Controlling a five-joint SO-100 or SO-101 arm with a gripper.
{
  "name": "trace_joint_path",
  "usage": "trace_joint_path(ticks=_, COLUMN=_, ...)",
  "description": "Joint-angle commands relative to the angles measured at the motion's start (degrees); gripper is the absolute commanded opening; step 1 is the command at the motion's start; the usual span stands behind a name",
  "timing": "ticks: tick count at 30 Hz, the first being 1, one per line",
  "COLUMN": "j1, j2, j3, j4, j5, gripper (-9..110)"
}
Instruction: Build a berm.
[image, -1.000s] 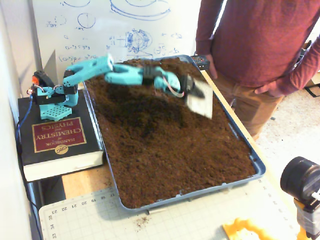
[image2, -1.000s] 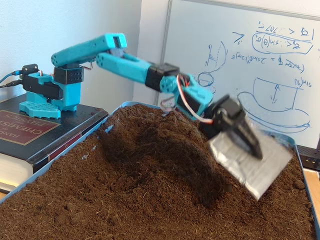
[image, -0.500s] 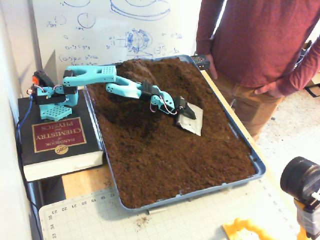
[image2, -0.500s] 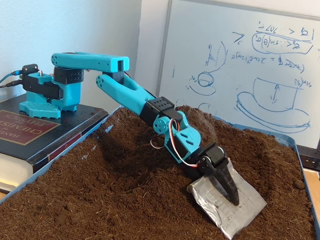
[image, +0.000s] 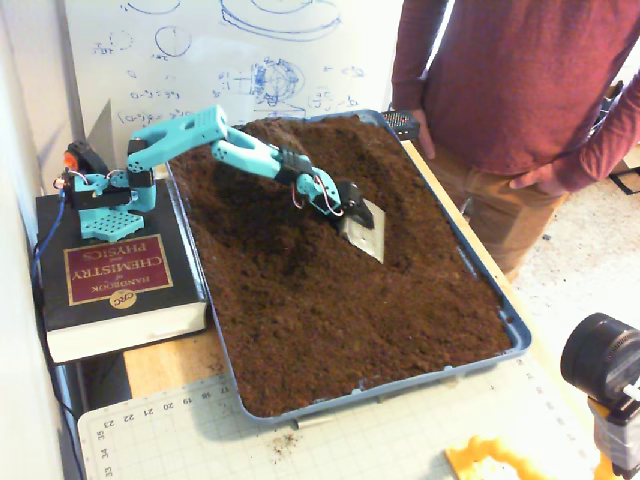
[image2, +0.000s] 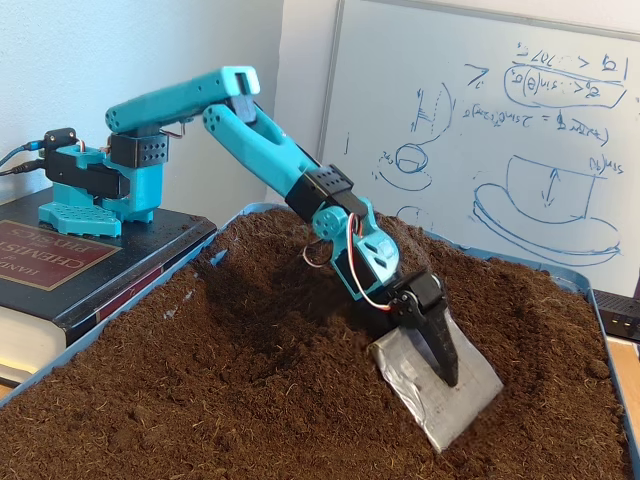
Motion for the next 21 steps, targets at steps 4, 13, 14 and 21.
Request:
trace_joint_path(ticks=4, j1=-4.0, j2=9.5, j3=13.9, j4=0.3, j5=0.2, gripper=1)
trace_joint_path(ticks=13, j1=-4.0, j2=17.1, j3=24.3, j4=0.3, j5=0.1, gripper=1)
trace_joint_path(ticks=14, j1=-4.0, j2=17.6, j3=25.2, j4=0.3, j5=0.1, gripper=1)
trace_joint_path(ticks=21, j1=-4.0, j2=21.0, j3=28.7, j4=0.3, j5=0.1, gripper=1)
